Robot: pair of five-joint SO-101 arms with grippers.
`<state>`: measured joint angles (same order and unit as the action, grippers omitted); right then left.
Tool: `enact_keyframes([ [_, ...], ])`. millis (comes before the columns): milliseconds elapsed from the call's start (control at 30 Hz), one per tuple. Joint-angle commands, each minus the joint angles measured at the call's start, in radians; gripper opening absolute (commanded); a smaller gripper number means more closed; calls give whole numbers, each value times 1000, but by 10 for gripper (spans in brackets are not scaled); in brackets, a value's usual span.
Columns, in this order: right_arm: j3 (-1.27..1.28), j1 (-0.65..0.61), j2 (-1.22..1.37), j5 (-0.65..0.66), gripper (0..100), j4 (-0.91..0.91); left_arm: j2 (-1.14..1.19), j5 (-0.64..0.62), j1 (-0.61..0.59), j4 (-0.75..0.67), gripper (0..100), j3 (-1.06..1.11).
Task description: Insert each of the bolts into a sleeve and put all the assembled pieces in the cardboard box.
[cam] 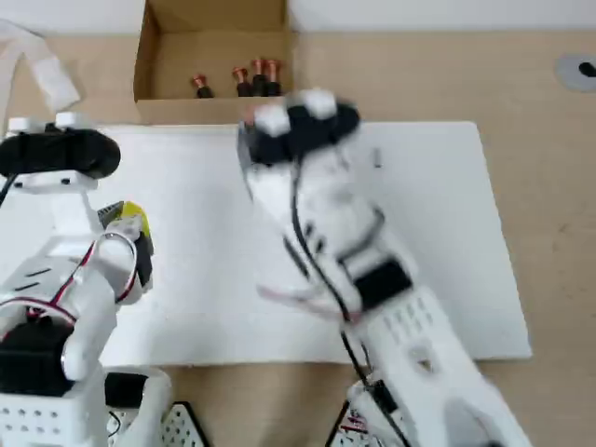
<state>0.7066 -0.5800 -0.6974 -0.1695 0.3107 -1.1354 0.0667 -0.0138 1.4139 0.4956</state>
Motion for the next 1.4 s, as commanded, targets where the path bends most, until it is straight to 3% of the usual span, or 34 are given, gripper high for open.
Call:
enact_keyframes([
  [0,-326,33,292,-12,9,-41,-56,3,-12,-3,8,41],
  [400,-995,48,1043,-8,9,-46,-323,5,-12,-5,9,195],
  [900,-1942,99,1890,35,10,-35,-397,75,-12,-5,7,238],
  [1100,-2089,97,2064,80,12,12,-397,77,-12,-5,7,239],
  [1367,-2091,113,2130,80,40,74,-397,75,-14,-5,9,287],
])
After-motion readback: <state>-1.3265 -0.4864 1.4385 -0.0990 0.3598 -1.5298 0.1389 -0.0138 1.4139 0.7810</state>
